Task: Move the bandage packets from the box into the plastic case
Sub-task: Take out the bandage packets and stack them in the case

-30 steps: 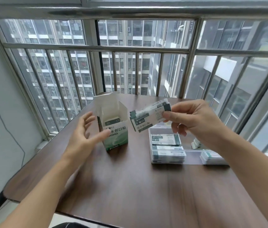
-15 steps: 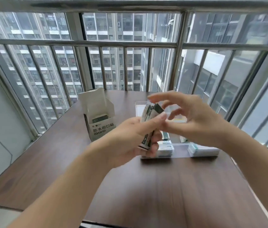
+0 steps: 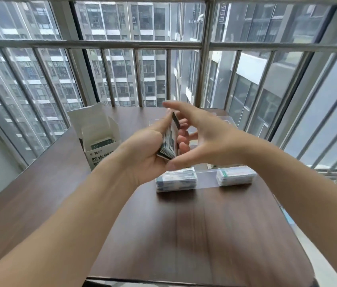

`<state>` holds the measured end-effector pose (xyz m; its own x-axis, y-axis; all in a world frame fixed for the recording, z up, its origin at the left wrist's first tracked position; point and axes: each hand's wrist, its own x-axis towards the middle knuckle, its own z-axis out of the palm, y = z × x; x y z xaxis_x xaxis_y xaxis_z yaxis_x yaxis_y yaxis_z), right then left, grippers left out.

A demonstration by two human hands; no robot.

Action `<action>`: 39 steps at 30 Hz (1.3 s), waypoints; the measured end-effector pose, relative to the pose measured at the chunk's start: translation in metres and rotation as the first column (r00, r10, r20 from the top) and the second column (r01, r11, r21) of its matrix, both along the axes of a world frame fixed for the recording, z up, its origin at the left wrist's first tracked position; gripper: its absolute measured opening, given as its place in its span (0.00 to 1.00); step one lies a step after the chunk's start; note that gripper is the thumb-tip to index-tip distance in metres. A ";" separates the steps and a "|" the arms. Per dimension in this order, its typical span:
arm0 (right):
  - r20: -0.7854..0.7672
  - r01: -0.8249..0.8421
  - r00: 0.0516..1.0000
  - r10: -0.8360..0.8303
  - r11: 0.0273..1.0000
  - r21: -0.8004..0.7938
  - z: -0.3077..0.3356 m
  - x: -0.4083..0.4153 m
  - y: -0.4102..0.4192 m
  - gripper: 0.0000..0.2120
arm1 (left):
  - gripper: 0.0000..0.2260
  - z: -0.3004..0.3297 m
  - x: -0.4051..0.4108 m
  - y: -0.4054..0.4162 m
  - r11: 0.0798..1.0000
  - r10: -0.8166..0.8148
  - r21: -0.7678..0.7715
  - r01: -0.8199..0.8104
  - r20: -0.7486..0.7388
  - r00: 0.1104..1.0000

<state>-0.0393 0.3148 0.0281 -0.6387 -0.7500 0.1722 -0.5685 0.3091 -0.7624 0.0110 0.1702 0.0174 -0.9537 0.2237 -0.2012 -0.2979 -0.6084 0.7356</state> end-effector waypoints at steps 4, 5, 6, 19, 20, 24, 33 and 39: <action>0.026 -0.003 1.000 0.004 0.998 -0.061 -0.002 -0.001 -0.003 0.55 | 0.25 -0.004 -0.004 0.002 1.000 0.030 0.002 -0.030 -0.002 1.000; 0.026 -0.003 1.000 0.005 0.997 -0.071 -0.003 -0.002 -0.003 0.54 | 0.30 -0.006 -0.004 0.000 0.999 0.008 0.036 -0.008 0.008 1.000; 0.028 -0.001 1.000 0.003 0.997 -0.079 -0.004 -0.004 -0.001 0.53 | 0.33 -0.008 -0.003 -0.002 0.997 -0.017 0.081 0.016 0.019 1.000; -0.201 0.132 0.975 -0.099 0.979 0.156 0.005 -0.005 0.000 0.48 | 0.18 -0.003 -0.011 0.003 0.999 0.034 -0.009 -0.033 0.067 0.997; -0.181 0.113 0.980 -0.080 0.978 0.177 0.011 -0.006 -0.001 0.45 | 0.18 -0.002 -0.013 0.002 0.998 0.035 -0.056 -0.032 0.043 0.998; 0.047 0.014 0.999 -0.017 0.998 0.061 0.025 -0.029 0.006 0.20 | 0.16 0.007 -0.018 -0.015 0.974 -0.112 -0.194 0.112 0.014 0.994; 0.375 0.075 0.926 -0.043 0.995 -0.071 0.012 -0.051 0.009 0.09 | 0.21 0.004 -0.026 -0.023 0.934 -0.234 -0.259 0.248 0.082 0.969; 0.579 0.268 0.800 -0.157 0.957 -0.111 -0.009 -0.050 0.015 0.04 | 0.23 0.004 -0.019 -0.029 0.918 -0.131 -0.365 0.154 0.088 0.987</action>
<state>-0.0893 0.3293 0.0192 -0.8045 -0.5753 -0.1479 0.0377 0.1991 -0.9793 -0.0077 0.1415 0.0212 -0.9005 0.2548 -0.3524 -0.4126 -0.2448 0.8774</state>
